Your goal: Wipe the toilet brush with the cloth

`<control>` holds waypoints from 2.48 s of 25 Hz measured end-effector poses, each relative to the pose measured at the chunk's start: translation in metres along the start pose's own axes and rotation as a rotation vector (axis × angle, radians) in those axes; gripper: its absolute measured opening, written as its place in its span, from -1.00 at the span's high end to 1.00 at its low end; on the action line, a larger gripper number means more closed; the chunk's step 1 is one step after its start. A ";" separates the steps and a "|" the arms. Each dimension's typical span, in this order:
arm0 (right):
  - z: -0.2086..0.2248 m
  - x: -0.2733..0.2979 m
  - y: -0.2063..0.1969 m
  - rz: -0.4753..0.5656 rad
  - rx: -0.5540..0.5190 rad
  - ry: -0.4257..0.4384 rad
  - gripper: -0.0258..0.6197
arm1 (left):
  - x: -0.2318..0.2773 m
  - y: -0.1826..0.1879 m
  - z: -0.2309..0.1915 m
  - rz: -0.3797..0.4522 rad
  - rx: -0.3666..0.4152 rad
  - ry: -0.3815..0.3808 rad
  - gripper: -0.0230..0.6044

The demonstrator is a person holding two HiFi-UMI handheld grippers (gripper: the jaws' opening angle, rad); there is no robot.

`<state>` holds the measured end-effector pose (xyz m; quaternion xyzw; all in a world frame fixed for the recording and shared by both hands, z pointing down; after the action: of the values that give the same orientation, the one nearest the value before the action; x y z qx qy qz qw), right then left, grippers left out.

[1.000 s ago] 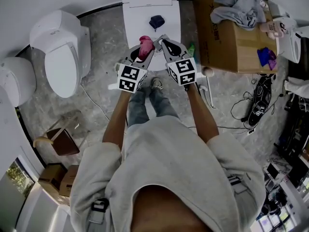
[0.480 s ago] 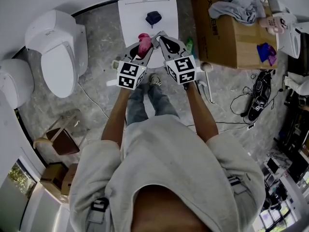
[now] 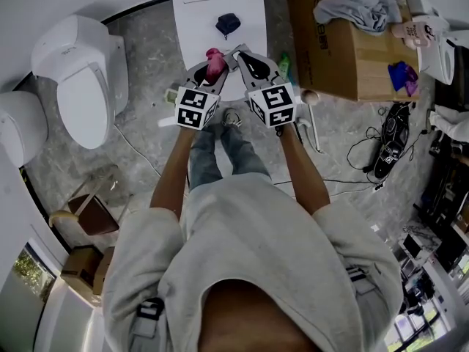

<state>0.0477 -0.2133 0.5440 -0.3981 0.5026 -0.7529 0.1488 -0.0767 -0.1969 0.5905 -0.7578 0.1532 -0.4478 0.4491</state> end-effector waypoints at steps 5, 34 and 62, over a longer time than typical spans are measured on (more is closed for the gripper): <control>0.000 0.000 0.001 -0.002 -0.006 0.001 0.83 | 0.010 -0.009 -0.003 -0.042 -0.006 0.002 0.48; -0.004 -0.002 -0.004 -0.003 -0.015 0.011 0.83 | -0.038 0.000 0.022 0.056 -0.004 0.067 0.47; 0.004 0.000 0.000 0.003 0.011 0.013 0.83 | 0.020 -0.024 0.012 -0.061 0.035 0.024 0.48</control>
<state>0.0507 -0.2164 0.5451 -0.3919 0.4999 -0.7579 0.1489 -0.0604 -0.1896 0.6190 -0.7488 0.1275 -0.4728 0.4466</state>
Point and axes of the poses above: the fingertips, and each gripper's own axes: x forward along the fingers, z to its right, y out of its top, the point moved 7 cm from there along -x, backward along the fingers, and after that the axes turned 4 degrees about y, right-handed, at the moved point
